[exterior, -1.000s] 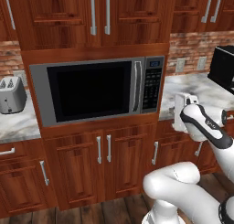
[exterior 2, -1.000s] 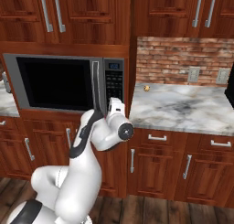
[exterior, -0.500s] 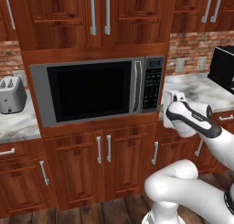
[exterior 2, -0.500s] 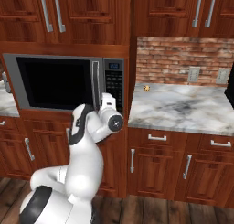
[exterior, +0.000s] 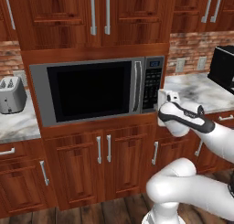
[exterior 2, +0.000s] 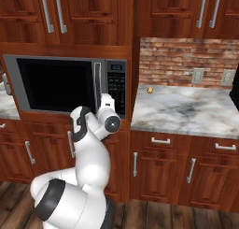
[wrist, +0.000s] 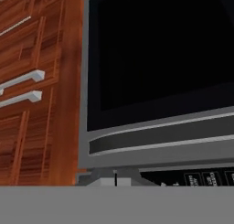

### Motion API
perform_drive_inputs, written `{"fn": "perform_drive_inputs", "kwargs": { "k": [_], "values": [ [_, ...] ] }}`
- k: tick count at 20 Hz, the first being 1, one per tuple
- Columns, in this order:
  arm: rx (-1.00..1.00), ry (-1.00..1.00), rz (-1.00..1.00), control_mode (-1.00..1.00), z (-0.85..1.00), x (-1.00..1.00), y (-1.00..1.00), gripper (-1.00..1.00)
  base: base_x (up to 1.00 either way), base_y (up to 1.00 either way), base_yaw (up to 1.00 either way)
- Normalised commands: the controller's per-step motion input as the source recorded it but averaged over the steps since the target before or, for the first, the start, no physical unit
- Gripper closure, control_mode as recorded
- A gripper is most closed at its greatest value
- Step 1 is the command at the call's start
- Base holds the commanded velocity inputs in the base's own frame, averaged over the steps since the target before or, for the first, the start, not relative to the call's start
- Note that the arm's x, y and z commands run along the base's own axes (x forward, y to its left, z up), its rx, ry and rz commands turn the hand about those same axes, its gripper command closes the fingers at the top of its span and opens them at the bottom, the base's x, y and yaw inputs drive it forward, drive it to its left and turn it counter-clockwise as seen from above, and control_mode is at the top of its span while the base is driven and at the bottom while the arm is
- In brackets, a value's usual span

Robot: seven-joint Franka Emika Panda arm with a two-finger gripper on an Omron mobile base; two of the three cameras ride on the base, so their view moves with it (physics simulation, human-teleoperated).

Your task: Pick the tomato from the sink and place it in the bowl. Then pick the bowl and place it in the microwave. Then close the microwave door and press the start button.

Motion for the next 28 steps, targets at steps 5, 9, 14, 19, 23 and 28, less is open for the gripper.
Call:
{"fn": "perform_drive_inputs", "kwargs": {
  "k": [5, 9, 14, 19, 23, 28],
  "values": [
    [0.00, -0.04, -0.04, -1.00, -0.17, 0.14, 0.00, 1.00, 0.00, 0.00, 0.00],
    [0.00, -0.05, -0.03, -1.00, -0.20, 0.03, -0.03, 1.00, 0.00, 0.00, 0.00],
    [0.00, -0.05, -0.04, -1.00, -0.10, 0.15, -0.04, 1.00, 0.00, 0.00, 0.00],
    [0.00, -0.03, -0.03, -1.00, -0.02, 0.20, -0.01, 1.00, 0.00, 0.00, 0.00],
    [0.00, -0.01, -0.02, -1.00, -0.05, 0.28, 0.00, 1.00, 0.00, 0.00, 0.00],
    [0.00, 0.00, 0.00, -1.00, -0.17, 0.34, -0.05, 1.00, 0.00, 0.00, 0.00]
  ]
}}
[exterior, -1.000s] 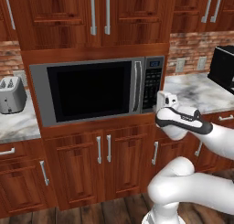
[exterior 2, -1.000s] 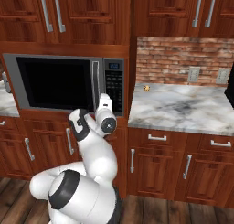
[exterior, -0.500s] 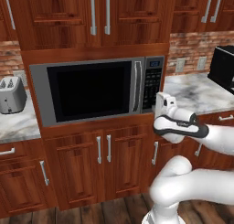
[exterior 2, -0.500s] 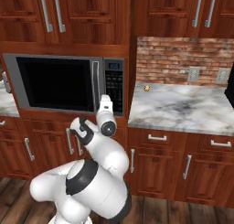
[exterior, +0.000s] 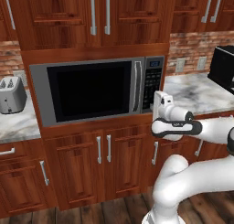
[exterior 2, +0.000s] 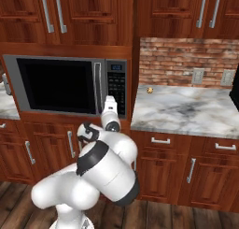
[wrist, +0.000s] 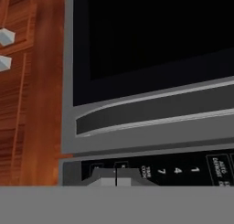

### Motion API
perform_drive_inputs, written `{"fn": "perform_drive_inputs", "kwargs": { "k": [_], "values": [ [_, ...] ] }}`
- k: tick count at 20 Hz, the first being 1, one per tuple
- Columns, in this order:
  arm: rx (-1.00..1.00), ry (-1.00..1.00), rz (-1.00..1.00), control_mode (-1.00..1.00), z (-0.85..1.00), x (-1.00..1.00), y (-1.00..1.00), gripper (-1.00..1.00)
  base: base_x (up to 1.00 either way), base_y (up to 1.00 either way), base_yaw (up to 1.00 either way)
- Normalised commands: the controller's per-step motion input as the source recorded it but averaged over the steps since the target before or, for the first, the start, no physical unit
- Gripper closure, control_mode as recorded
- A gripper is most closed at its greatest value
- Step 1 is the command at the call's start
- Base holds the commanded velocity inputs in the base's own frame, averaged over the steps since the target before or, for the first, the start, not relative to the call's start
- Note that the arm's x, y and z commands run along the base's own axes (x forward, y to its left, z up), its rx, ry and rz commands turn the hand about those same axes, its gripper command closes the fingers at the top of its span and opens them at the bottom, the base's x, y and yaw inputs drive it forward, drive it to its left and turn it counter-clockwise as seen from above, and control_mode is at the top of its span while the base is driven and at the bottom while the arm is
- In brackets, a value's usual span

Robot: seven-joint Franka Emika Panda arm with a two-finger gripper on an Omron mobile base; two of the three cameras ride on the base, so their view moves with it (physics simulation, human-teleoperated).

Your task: Pick the tomato from the sink and place it in the bowl. Then pick the bowl and place it in the microwave. Then close the microwave door and press the start button.

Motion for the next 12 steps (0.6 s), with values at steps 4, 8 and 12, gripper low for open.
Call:
{"fn": "perform_drive_inputs", "kwargs": {
  "k": [4, 8, 12],
  "values": [
    [0.00, 0.00, 0.00, -1.00, -0.16, 0.48, 0.00, 1.00, 0.00, 0.00, 0.00],
    [0.00, 0.00, 0.00, -1.00, -0.23, 0.44, 0.00, 1.00, 0.00, 0.00, 0.00],
    [0.00, 0.00, 0.00, -1.00, -0.33, 0.30, -0.06, 1.00, 0.00, 0.00, 0.00]
  ]
}}
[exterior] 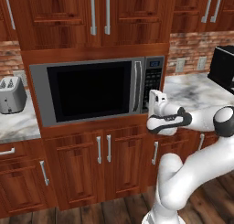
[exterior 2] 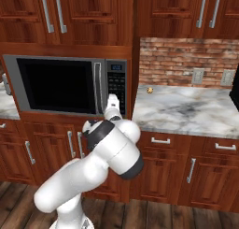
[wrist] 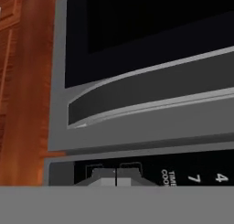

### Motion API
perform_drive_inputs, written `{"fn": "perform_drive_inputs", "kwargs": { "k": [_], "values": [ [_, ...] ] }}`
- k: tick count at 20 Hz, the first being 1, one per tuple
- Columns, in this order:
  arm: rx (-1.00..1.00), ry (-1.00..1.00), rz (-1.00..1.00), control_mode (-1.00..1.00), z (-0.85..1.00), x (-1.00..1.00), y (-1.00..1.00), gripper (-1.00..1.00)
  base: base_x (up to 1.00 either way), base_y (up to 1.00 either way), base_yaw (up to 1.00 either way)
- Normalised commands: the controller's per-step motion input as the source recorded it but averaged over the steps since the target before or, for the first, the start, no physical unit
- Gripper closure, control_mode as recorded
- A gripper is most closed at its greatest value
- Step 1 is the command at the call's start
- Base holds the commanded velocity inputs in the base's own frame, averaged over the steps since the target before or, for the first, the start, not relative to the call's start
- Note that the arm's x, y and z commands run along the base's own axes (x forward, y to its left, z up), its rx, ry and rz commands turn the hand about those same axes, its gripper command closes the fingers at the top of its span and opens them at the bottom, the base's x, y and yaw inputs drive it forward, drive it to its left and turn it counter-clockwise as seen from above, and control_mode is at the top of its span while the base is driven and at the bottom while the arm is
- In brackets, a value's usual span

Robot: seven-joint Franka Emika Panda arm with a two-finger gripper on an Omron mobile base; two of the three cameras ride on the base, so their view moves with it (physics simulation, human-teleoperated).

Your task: Pick the tomato from the sink and place it in the bowl. Then pick the bowl and place it in the microwave. Then close the microwave door and press the start button.

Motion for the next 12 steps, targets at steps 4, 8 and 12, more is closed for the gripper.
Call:
{"fn": "perform_drive_inputs", "kwargs": {
  "k": [4, 8, 12],
  "values": [
    [0.00, 0.00, 0.00, -1.00, -0.33, 0.10, -0.29, 1.00, 0.00, 0.00, 0.00],
    [0.00, 0.00, 0.00, -1.00, -0.28, 0.11, -0.32, 1.00, 0.00, 0.00, 0.00],
    [0.00, 0.00, 0.00, -1.00, -0.22, 0.26, -0.12, 1.00, 0.00, 0.00, 0.00]
  ]
}}
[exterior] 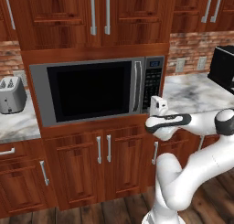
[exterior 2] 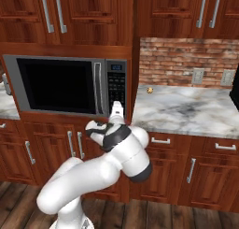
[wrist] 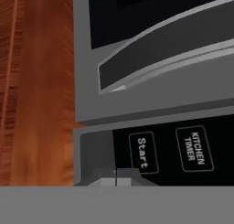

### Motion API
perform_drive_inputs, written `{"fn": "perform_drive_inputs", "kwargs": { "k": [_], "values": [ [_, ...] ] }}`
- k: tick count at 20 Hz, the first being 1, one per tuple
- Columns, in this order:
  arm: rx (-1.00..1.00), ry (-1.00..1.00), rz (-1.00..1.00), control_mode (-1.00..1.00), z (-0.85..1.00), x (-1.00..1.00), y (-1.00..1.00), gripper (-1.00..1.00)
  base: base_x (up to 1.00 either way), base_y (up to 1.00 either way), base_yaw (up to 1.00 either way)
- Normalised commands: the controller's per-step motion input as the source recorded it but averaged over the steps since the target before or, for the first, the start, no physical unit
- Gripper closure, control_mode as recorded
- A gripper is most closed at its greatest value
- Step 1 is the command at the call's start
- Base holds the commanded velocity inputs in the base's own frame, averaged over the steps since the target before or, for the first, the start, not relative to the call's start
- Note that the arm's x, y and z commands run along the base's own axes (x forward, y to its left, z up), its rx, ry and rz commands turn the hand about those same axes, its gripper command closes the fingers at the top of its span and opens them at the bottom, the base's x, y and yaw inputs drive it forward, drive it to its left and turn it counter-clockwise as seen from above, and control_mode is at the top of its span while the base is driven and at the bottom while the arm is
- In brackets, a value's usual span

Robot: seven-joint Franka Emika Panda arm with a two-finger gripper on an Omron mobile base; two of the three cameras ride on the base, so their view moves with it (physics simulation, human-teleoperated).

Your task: Pick the tomato from the sink and place it in the bowl. Then pick the bowl and place it in the microwave. Then close the microwave door and press the start button.

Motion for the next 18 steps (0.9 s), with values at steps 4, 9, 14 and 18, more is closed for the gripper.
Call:
{"fn": "perform_drive_inputs", "kwargs": {
  "k": [4, 9, 14, 18],
  "values": [
    [0.00, 0.00, 0.00, -1.00, -0.05, 0.44, 0.00, 1.00, 0.00, 0.00, 0.00],
    [0.00, 0.00, 0.00, -1.00, 0.00, 0.14, 0.00, 1.00, 0.00, 0.00, 0.00],
    [0.00, -0.02, 0.00, -1.00, 0.13, -0.12, 0.01, 1.00, 0.00, 0.00, 0.00],
    [0.00, -0.07, 0.00, -1.00, 0.33, -0.33, 0.00, 1.00, 0.00, 0.00, 0.00]
  ]
}}
